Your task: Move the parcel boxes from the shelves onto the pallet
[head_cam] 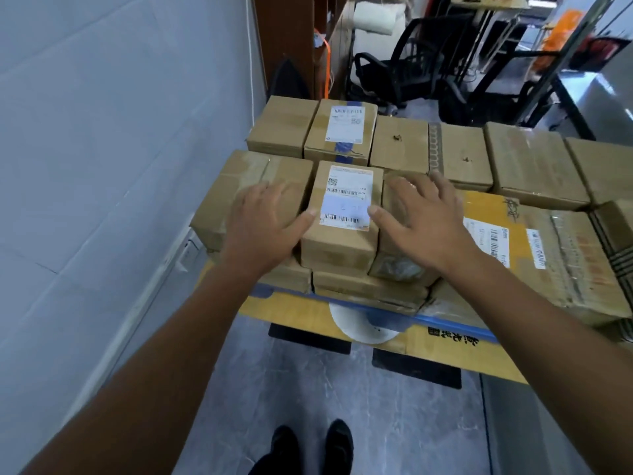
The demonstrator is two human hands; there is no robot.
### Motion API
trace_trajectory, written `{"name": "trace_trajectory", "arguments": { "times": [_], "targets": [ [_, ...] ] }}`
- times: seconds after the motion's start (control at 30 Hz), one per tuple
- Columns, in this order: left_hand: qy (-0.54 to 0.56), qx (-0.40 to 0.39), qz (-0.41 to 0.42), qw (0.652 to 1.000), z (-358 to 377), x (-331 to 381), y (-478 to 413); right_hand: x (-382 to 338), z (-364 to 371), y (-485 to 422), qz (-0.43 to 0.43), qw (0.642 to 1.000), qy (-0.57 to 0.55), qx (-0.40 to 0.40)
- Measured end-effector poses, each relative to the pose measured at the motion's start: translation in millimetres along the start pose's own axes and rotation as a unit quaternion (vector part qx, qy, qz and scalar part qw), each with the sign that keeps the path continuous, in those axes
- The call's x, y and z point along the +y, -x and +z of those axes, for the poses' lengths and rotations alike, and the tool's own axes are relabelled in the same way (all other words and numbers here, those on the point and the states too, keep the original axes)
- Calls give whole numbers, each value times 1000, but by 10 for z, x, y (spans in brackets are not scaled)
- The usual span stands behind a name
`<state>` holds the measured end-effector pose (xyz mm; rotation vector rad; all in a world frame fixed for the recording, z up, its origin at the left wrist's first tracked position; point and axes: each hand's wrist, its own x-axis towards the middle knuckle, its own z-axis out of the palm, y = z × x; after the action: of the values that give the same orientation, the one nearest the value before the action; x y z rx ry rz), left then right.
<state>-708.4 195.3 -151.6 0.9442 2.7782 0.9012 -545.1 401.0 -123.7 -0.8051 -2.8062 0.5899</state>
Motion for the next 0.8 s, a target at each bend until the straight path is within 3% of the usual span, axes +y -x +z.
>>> {"name": "trace_trajectory", "arguments": {
  "times": [0.13, 0.27, 0.4, 0.8],
  "targets": [
    [-42, 18, -45, 998, -366, -498, -256, -297, 151, -184, -20, 999, 13, -23],
    [-1, -40, -50, 998, -400, -795, -390, -428, 304, -262, 18, 998, 34, -58],
    [35, -55, -41, 997, -265, -847, -360, -405, 404, -239, 23, 995, 77, -58],
    [-24, -90, -6, 996, -136, -899, -355, -428, 489, -193, 26, 994, 102, -42]
  ]
}}
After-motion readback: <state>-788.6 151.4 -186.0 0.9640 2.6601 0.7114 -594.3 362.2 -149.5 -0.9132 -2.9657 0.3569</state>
